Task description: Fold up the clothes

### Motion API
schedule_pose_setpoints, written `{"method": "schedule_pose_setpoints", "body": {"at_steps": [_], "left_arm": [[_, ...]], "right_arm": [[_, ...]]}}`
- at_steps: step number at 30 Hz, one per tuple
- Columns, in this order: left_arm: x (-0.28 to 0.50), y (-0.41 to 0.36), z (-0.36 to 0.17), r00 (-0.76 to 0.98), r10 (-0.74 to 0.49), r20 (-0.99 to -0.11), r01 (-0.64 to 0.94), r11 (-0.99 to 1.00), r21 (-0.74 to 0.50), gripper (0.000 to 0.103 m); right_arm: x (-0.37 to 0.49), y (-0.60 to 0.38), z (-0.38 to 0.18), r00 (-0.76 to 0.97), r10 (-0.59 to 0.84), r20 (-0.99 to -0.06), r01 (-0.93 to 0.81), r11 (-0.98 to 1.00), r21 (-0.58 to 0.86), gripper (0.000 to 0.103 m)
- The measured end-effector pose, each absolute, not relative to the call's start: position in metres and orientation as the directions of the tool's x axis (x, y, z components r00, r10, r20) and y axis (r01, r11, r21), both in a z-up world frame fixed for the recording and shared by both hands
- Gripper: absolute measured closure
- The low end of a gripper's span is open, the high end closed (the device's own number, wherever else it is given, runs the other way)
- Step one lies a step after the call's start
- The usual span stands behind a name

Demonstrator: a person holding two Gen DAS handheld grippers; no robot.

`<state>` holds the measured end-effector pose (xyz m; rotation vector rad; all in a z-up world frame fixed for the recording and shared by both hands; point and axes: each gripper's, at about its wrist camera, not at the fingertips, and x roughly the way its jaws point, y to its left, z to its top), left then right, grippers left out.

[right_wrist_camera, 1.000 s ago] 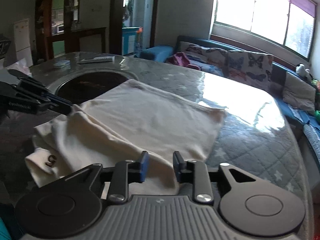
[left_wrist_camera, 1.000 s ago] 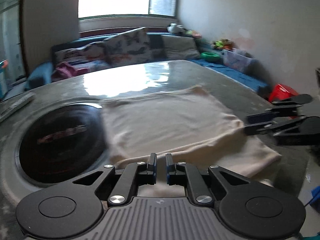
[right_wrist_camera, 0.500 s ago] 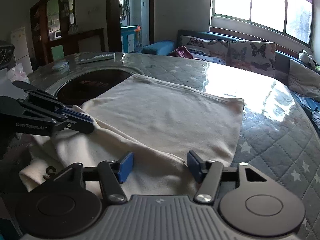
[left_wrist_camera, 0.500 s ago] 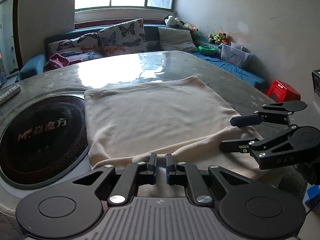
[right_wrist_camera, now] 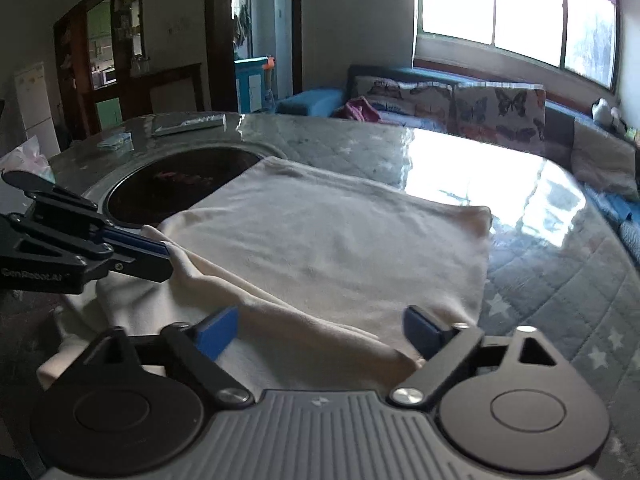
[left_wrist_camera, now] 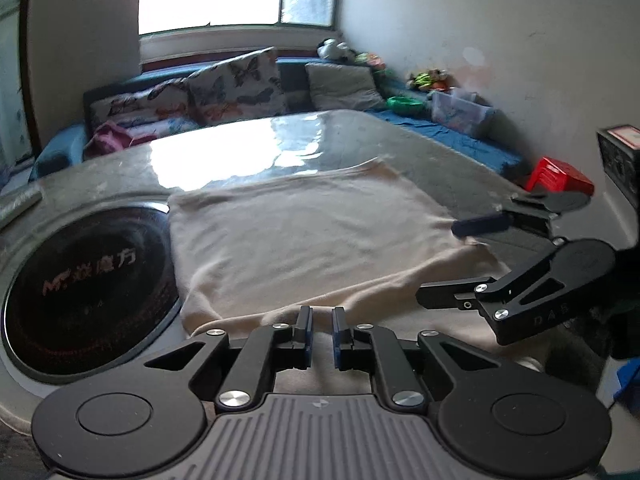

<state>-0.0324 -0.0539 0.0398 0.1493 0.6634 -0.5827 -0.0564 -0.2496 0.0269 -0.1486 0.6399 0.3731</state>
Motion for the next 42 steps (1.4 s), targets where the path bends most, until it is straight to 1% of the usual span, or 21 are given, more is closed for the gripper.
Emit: {"method": "schedule_pose_setpoints", "body": {"at_steps": [4,6,10,15,20,23,25,27,30,36,40,41,42], "left_arm": [[-0.046,-0.056,0.037,0.614,-0.479,-0.628,0.589,0.807,-0.04,0.09],[-0.047,-0.056,0.031,0.607,-0.466,-0.644,0.586,0.81,-0.034,0.09],[-0.051,-0.051,0.027,0.598,-0.458,-0.658,0.577,0.815,-0.042,0.09],[-0.064,-0.035,0.035,0.615,-0.436,-0.657,0.564,0.825,-0.02,0.088],[-0.071,-0.023,0.041,0.635,-0.41,-0.654,0.535,0.845,-0.01,0.088],[-0.08,-0.021,0.042,0.632,-0.411,-0.657,0.567,0.823,0.03,0.087],[-0.088,-0.021,0.041,0.623,-0.413,-0.664,0.602,0.795,0.071,0.082],[-0.1,-0.023,0.04,0.621,-0.422,-0.661,0.642,0.757,0.119,0.072],[-0.115,-0.028,0.037,0.617,-0.438,-0.653,0.694,0.695,0.189,0.066],[-0.13,-0.047,0.025,0.631,-0.465,-0.621,0.739,0.603,0.299,0.064],[-0.126,-0.056,0.016,0.634,-0.472,-0.612,0.745,0.586,0.32,0.065],[-0.125,-0.056,0.016,0.632,-0.48,-0.608,0.748,0.584,0.316,0.069],[-0.124,-0.056,0.016,0.63,-0.49,-0.602,0.75,0.583,0.311,0.078]], "right_arm": [[-0.076,-0.246,0.029,0.76,0.279,-0.586,-0.405,0.91,-0.091,0.0],[-0.082,-0.243,0.027,0.761,0.277,-0.586,-0.418,0.901,-0.117,0.0],[-0.083,-0.239,0.018,0.75,0.26,-0.609,-0.418,0.899,-0.132,0.0],[-0.089,-0.242,0.023,0.763,0.272,-0.586,-0.417,0.9,-0.125,0.0],[-0.084,-0.244,0.017,0.744,0.259,-0.616,-0.41,0.905,-0.114,0.0],[-0.089,-0.245,0.021,0.751,0.258,-0.608,-0.411,0.903,-0.126,0.0],[-0.093,-0.247,0.026,0.76,0.255,-0.597,-0.413,0.9,-0.141,0.0],[-0.096,-0.251,0.033,0.759,0.262,-0.596,-0.421,0.896,-0.142,0.0],[-0.101,-0.258,0.04,0.754,0.266,-0.601,-0.429,0.892,-0.143,0.0],[-0.124,-0.261,0.049,0.749,0.265,-0.607,-0.485,0.843,-0.232,0.0],[-0.143,-0.26,0.052,0.733,0.281,-0.619,-0.544,0.788,-0.287,0.0],[-0.148,-0.259,0.051,0.729,0.281,-0.624,-0.558,0.772,-0.303,0.0],[-0.152,-0.258,0.05,0.724,0.281,-0.629,-0.571,0.756,-0.32,0.0]]}}
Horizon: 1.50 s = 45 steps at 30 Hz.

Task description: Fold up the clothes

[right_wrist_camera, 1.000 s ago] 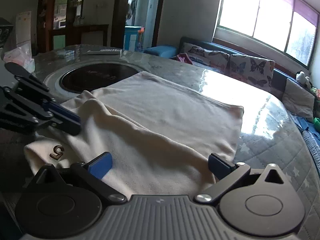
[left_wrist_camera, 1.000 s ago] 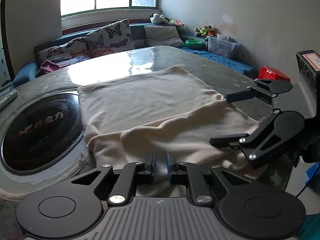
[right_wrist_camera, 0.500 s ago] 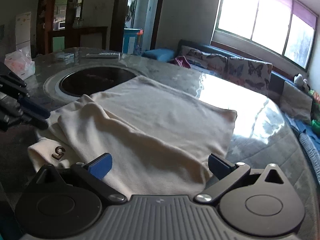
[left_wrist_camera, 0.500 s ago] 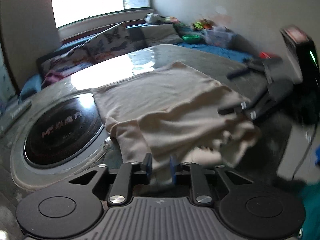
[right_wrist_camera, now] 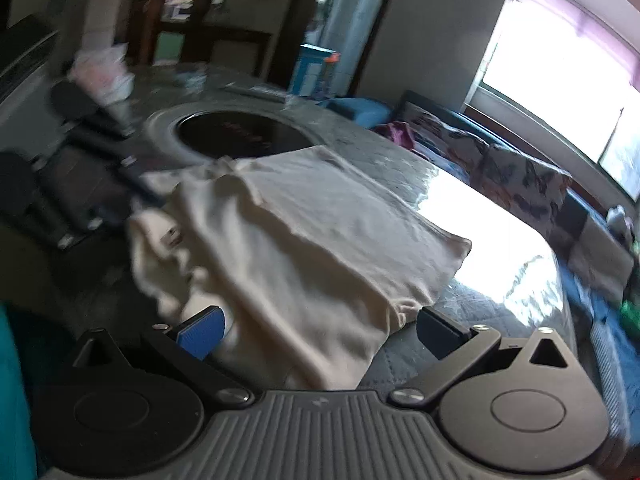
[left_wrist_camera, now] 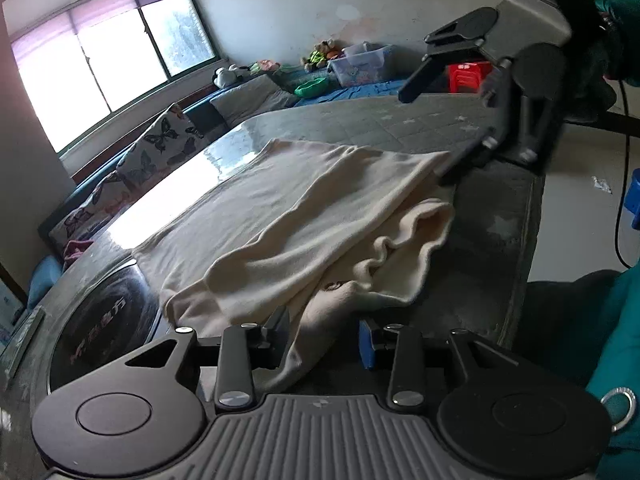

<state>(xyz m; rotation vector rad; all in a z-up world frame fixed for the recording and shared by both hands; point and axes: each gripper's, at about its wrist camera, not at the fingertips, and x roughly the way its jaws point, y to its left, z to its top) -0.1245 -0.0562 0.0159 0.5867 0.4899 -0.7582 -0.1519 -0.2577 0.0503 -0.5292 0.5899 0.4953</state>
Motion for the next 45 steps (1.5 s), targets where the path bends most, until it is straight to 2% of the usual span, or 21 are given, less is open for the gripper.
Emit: {"method": "schedule_pose_setpoints", "body": {"at_steps": [3,6,8,11,12,13,15,18,22,26,34,35,36,37,38,41,45], "left_arm": [[-0.12,-0.055,0.021,0.624,-0.514,-0.589,0.755,0.591,0.284,0.092],[-0.107,-0.052,0.033,0.626,-0.528,-0.574,0.739,0.636,0.22,0.093],[-0.097,-0.049,0.04,0.627,-0.534,-0.567,0.722,0.671,0.167,0.093],[-0.08,-0.049,0.05,0.625,-0.546,-0.557,0.708,0.697,0.111,0.093],[-0.075,-0.049,0.051,0.623,-0.551,-0.556,0.706,0.702,0.095,0.093],[-0.072,-0.05,0.051,0.623,-0.547,-0.559,0.701,0.708,0.088,0.092],[-0.072,-0.049,0.05,0.622,-0.544,-0.563,0.7,0.709,0.089,0.091],[-0.078,-0.048,0.044,0.626,-0.526,-0.576,0.695,0.712,0.105,0.087],[-0.092,-0.041,0.035,0.636,-0.495,-0.592,0.687,0.713,0.141,0.08],[-0.101,-0.035,0.029,0.662,-0.454,-0.596,0.667,0.72,0.192,0.068],[-0.109,-0.031,0.015,0.7,-0.411,-0.583,0.656,0.694,0.298,0.067],[-0.11,-0.032,0.013,0.701,-0.412,-0.582,0.66,0.685,0.31,0.067],[-0.11,-0.032,0.013,0.702,-0.412,-0.581,0.66,0.682,0.314,0.073],[-0.11,-0.031,0.013,0.703,-0.412,-0.58,0.66,0.681,0.316,0.079],[-0.11,-0.031,0.012,0.704,-0.412,-0.579,0.66,0.68,0.318,0.09],[-0.109,-0.026,0.02,0.693,-0.44,-0.57,0.666,0.695,0.273,0.096],[-0.119,-0.018,0.037,0.68,-0.483,-0.552,0.683,0.692,0.235,0.097]], "right_arm": [[-0.163,-0.251,0.045,0.716,0.286,-0.636,-0.61,0.701,-0.371,0.0],[-0.168,-0.24,0.036,0.716,0.302,-0.63,-0.636,0.655,-0.408,0.0],[-0.166,-0.232,0.03,0.718,0.311,-0.622,-0.644,0.636,-0.425,0.004],[-0.154,-0.224,0.025,0.71,0.321,-0.627,-0.648,0.647,-0.402,0.02],[-0.149,-0.221,0.024,0.704,0.324,-0.632,-0.649,0.655,-0.387,0.029],[-0.143,-0.221,0.024,0.695,0.331,-0.639,-0.649,0.671,-0.359,0.044],[-0.132,-0.222,0.026,0.682,0.325,-0.656,-0.637,0.705,-0.312,0.064],[-0.119,-0.226,0.029,0.659,0.34,-0.671,-0.624,0.746,-0.235,0.084],[-0.113,-0.232,0.036,0.645,0.366,-0.671,-0.614,0.771,-0.17,0.087],[-0.107,-0.235,0.044,0.647,0.378,-0.662,-0.599,0.789,-0.135,0.088],[-0.101,-0.237,0.058,0.667,0.386,-0.637,-0.569,0.816,-0.101,0.092],[-0.102,-0.237,0.059,0.669,0.387,-0.634,-0.566,0.819,-0.098,0.092],[-0.102,-0.238,0.059,0.672,0.388,-0.631,-0.563,0.821,-0.095,0.092],[-0.102,-0.238,0.059,0.674,0.389,-0.628,-0.56,0.824,-0.091,0.093],[-0.102,-0.239,0.06,0.679,0.391,-0.621,-0.559,0.824,-0.093,0.093],[-0.106,-0.239,0.061,0.688,0.391,-0.611,-0.555,0.826,-0.097,0.093],[-0.117,-0.242,0.068,0.692,0.408,-0.595,-0.564,0.82,-0.093,0.093]]}}
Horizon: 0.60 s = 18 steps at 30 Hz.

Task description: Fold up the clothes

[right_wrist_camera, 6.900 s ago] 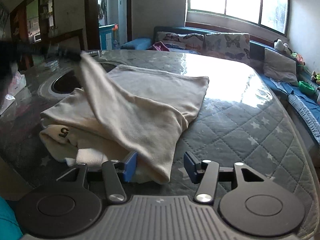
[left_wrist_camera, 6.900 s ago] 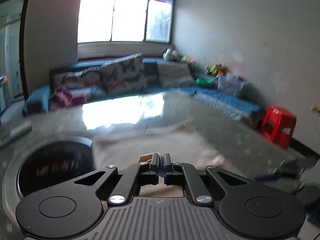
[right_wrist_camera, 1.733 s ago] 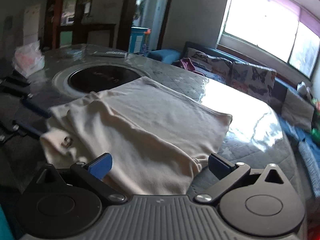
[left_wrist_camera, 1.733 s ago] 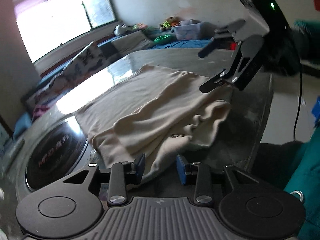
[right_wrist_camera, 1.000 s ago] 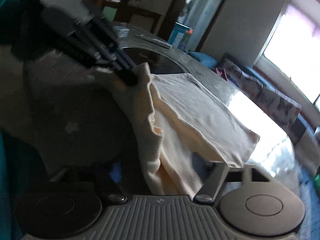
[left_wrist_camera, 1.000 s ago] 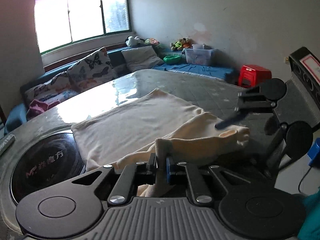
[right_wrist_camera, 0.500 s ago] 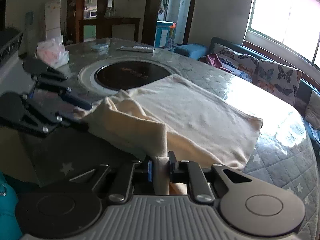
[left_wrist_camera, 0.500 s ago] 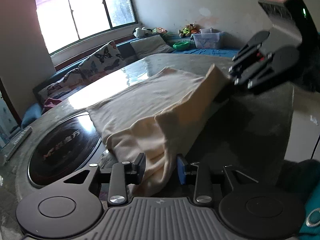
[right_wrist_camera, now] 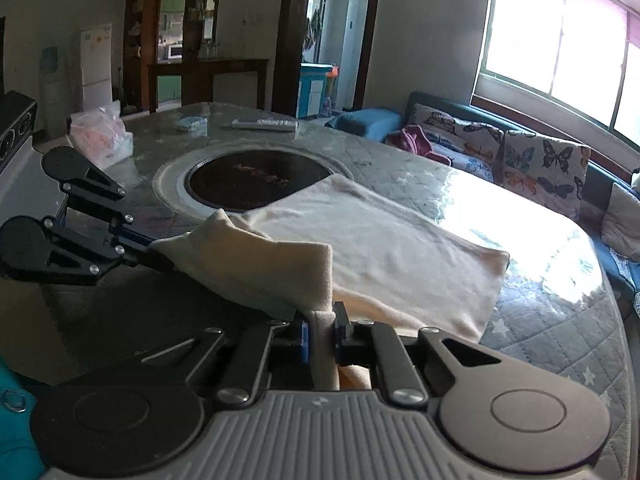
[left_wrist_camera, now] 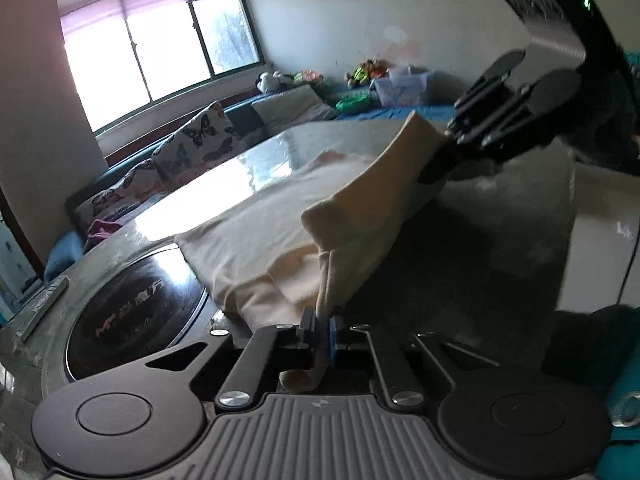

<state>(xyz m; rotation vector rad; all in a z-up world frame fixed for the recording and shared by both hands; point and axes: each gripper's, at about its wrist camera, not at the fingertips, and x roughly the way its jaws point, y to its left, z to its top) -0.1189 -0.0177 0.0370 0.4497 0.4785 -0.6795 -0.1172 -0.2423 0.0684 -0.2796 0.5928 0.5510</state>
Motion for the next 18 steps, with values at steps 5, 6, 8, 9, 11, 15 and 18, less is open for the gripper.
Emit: {"method": "schedule_pose_setpoints", "body": {"at_steps": [5,6,8,9,11,15,18], "left_arm": [[-0.145,-0.005,0.061,0.642,-0.538,-0.546,0.709,0.687,0.157,0.097],[-0.151,-0.002,0.066,0.634,-0.549,-0.545,0.716,0.682,0.146,0.097],[-0.162,0.001,0.075,0.623,-0.566,-0.54,0.727,0.674,0.131,0.097],[-0.165,0.001,0.079,0.626,-0.566,-0.535,0.726,0.674,0.136,0.097],[-0.163,0.001,0.085,0.637,-0.564,-0.526,0.719,0.681,0.141,0.097],[-0.135,-0.001,0.095,0.665,-0.555,-0.5,0.689,0.713,0.126,0.097],[-0.103,-0.007,0.099,0.684,-0.546,-0.485,0.671,0.732,0.122,0.097]], "right_arm": [[-0.15,-0.252,0.084,0.66,0.444,-0.607,-0.61,0.787,-0.088,0.093],[-0.159,-0.254,0.088,0.648,0.447,-0.616,-0.62,0.78,-0.087,0.094],[-0.173,-0.256,0.095,0.63,0.456,-0.629,-0.632,0.771,-0.075,0.094],[-0.176,-0.255,0.098,0.626,0.455,-0.633,-0.636,0.767,-0.077,0.094],[-0.177,-0.255,0.104,0.621,0.456,-0.637,-0.643,0.762,-0.081,0.094],[-0.158,-0.255,0.114,0.638,0.451,-0.624,-0.635,0.766,-0.095,0.094],[-0.126,-0.258,0.121,0.651,0.434,-0.623,-0.616,0.782,-0.098,0.094]]}}
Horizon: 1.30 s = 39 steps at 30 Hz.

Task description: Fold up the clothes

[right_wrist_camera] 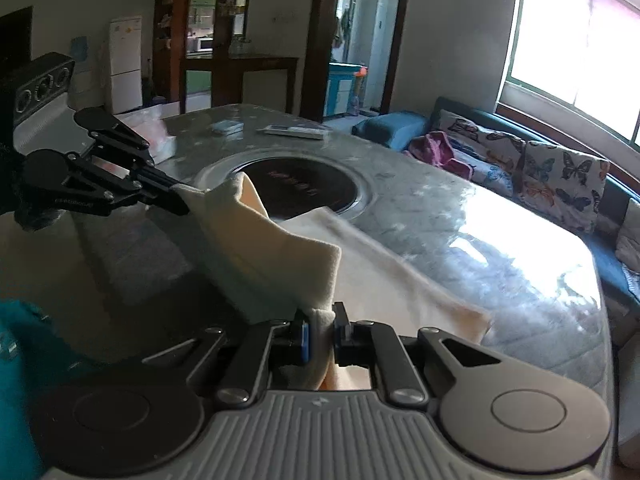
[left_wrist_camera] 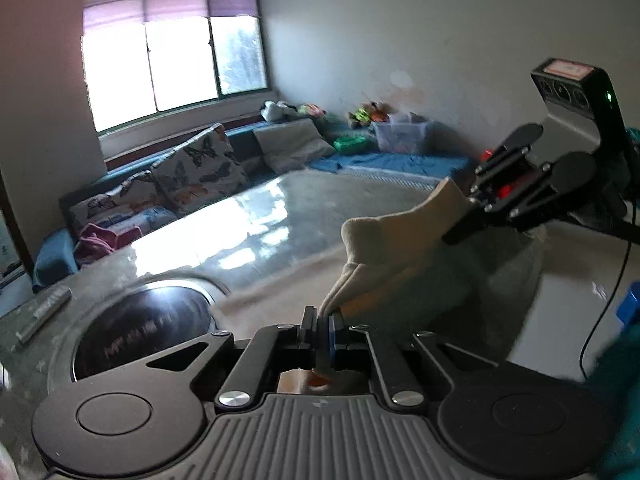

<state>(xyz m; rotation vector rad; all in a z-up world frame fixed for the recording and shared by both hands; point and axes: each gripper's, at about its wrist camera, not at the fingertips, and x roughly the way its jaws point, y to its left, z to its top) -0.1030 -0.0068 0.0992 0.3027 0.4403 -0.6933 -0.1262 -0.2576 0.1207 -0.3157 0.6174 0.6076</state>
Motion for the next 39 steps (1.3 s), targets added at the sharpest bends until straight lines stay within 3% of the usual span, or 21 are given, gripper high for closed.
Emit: {"method": "schedule_pose_setpoints", "body": {"at_steps": [9,14,17,23,27,33,39], "left_arm": [[0.016,-0.041,0.077,0.706,-0.453,-0.544,0.597,0.794,0.115,0.097],[0.064,-0.055,0.037,0.704,-0.362,-0.611,0.522,0.847,0.099,0.093],[0.074,-0.054,0.025,0.707,-0.326,-0.627,0.486,0.869,0.096,0.084],[0.074,-0.05,0.027,0.733,-0.276,-0.622,0.433,0.895,0.113,0.082],[0.065,-0.05,0.045,0.744,-0.303,-0.595,0.407,0.912,0.044,0.083],[0.059,-0.081,0.053,0.666,-0.431,-0.609,0.527,0.85,-0.026,0.082],[0.087,-0.091,0.031,0.638,-0.4,-0.658,0.485,0.872,-0.059,0.082]], "right_arm": [[-0.007,-0.254,0.108,0.66,0.347,-0.667,-0.562,0.817,-0.131,0.094],[0.042,-0.25,0.057,0.662,0.258,-0.704,-0.462,0.88,-0.112,0.086],[0.045,-0.258,0.039,0.678,0.236,-0.697,-0.398,0.914,-0.077,0.079],[0.014,-0.286,0.053,0.744,0.232,-0.627,-0.304,0.953,-0.008,0.074],[0.002,-0.288,0.057,0.73,0.275,-0.626,-0.319,0.947,0.043,0.075],[0.023,-0.274,0.05,0.699,0.303,-0.648,-0.332,0.94,0.081,0.077],[0.04,-0.266,0.034,0.688,0.27,-0.674,-0.303,0.95,0.07,0.076]]}}
